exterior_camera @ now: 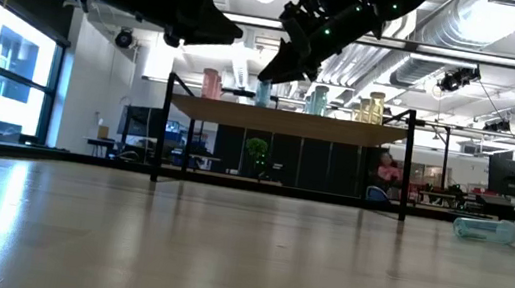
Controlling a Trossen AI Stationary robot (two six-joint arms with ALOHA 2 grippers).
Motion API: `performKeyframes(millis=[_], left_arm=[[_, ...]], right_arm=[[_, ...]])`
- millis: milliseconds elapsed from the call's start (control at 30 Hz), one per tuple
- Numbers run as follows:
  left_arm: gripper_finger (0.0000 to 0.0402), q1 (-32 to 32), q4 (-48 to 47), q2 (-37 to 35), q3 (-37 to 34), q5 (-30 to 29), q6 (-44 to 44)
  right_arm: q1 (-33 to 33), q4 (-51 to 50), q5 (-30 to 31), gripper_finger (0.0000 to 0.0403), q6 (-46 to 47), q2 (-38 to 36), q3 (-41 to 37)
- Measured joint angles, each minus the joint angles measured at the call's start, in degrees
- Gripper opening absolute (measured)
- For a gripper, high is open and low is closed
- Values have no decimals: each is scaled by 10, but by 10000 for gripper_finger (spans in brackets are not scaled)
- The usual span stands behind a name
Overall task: Pick and place medicine bottles onto shelf by color
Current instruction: Put the blue pill bottle on the shelf aligned with the other blue pill bottles
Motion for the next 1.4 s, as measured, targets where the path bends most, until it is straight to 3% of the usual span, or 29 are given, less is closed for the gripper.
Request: performKeyframes(millis=[1400], left_arm=[[200, 0, -4, 0, 0, 0, 0]], right_arm=[[0, -15, 9, 127, 10, -1, 1]])
